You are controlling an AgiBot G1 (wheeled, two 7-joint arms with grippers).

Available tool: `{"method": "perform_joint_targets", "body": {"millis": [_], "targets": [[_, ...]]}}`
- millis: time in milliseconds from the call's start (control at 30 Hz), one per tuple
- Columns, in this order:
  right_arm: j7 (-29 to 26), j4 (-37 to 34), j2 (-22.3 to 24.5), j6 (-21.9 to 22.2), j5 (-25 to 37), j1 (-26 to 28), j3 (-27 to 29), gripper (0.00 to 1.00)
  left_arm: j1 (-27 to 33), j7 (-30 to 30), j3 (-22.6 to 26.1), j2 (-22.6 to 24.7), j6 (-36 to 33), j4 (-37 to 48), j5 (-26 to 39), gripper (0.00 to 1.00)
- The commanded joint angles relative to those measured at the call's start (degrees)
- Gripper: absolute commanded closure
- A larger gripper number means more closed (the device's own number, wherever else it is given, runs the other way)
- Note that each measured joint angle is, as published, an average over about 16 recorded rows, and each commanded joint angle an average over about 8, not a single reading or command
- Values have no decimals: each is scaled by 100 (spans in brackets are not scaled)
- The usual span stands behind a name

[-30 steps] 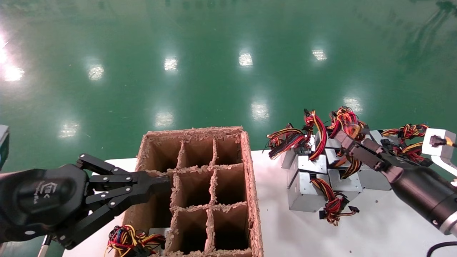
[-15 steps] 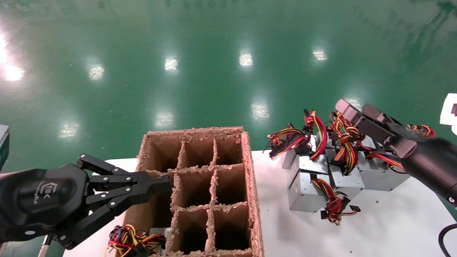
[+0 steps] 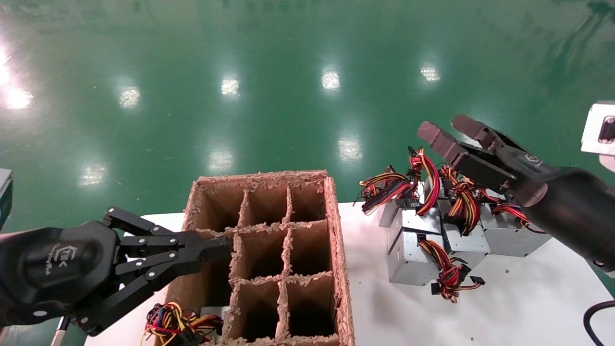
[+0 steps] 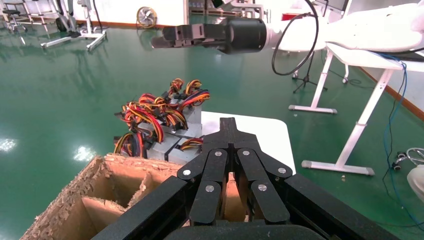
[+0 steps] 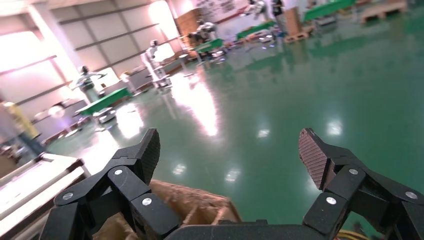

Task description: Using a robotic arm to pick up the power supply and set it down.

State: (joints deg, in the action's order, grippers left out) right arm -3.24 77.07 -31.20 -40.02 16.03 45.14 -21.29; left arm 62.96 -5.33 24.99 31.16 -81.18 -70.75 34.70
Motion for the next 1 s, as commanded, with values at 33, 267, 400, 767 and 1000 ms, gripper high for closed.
{"method": "perform_joint_targets", "body": {"millis": [33,267,400,767,1000], "targets": [[-33,-15,-17,-198,112,71,23,0,0,0,0,0,0,0,0,1],[-145,-67,-74,-881,498,317,102,0,0,0,0,0,0,0,0,0],[-209,-97,-106,-1271,719,457,147,0,0,0,0,0,0,0,0,0],[-386,-179,-196,-2349,1328,844,271,0,0,0,0,0,0,0,0,0],[-499,-232,-254,-3034,1716,1091,350,0,0,0,0,0,0,0,0,0]]}}
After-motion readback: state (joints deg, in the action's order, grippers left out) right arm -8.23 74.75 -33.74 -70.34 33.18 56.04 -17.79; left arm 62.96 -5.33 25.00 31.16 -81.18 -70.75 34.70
